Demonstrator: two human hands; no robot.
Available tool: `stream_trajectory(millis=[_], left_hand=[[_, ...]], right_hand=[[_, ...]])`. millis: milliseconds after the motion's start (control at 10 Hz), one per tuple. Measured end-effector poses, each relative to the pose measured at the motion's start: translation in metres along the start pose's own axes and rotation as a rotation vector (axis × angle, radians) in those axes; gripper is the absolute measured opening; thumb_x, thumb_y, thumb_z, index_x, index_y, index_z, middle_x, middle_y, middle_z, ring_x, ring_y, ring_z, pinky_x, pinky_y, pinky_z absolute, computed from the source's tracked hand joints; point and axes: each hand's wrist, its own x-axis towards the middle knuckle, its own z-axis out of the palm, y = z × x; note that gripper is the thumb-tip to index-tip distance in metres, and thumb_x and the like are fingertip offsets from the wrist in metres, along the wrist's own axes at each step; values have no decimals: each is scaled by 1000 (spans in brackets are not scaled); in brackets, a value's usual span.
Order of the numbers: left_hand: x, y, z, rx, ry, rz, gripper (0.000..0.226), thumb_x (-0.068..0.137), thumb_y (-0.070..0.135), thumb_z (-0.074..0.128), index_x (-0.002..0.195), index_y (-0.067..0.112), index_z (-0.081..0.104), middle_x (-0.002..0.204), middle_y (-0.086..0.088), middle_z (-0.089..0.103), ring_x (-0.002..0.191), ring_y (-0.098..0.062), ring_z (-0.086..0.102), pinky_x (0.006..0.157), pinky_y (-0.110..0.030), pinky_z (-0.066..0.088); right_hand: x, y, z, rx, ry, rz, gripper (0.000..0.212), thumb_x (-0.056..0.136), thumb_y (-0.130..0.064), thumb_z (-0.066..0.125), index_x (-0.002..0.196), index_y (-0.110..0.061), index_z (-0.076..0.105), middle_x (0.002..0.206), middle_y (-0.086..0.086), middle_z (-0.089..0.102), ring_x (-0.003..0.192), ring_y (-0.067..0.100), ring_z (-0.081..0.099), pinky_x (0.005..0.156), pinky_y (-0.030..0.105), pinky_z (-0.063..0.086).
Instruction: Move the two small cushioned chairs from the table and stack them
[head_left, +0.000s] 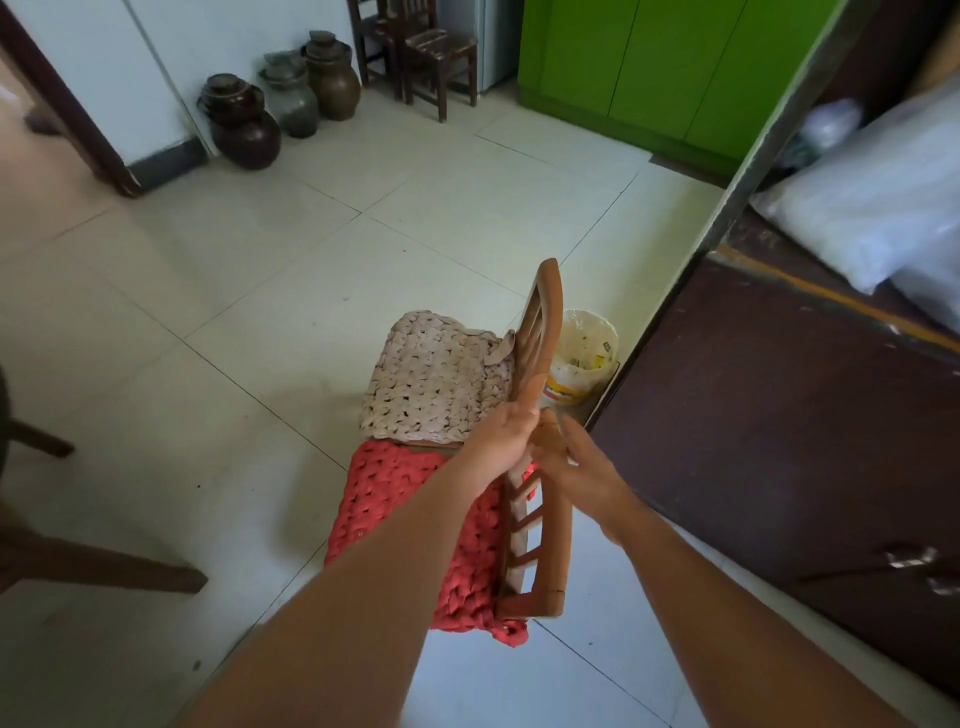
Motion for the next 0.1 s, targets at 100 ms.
stream_trajectory(millis=[100], left_hand=[[-34, 23, -44, -153, 107, 47, 47, 98, 44, 36, 136, 18, 45, 138, -9, 51, 121, -25, 53, 102, -45, 43]], right_hand=[[-14, -65, -8, 33, -25, -123, 49, 95, -23, 53, 141, -21, 36, 130, 2, 58, 101, 7, 56, 80, 18, 43]])
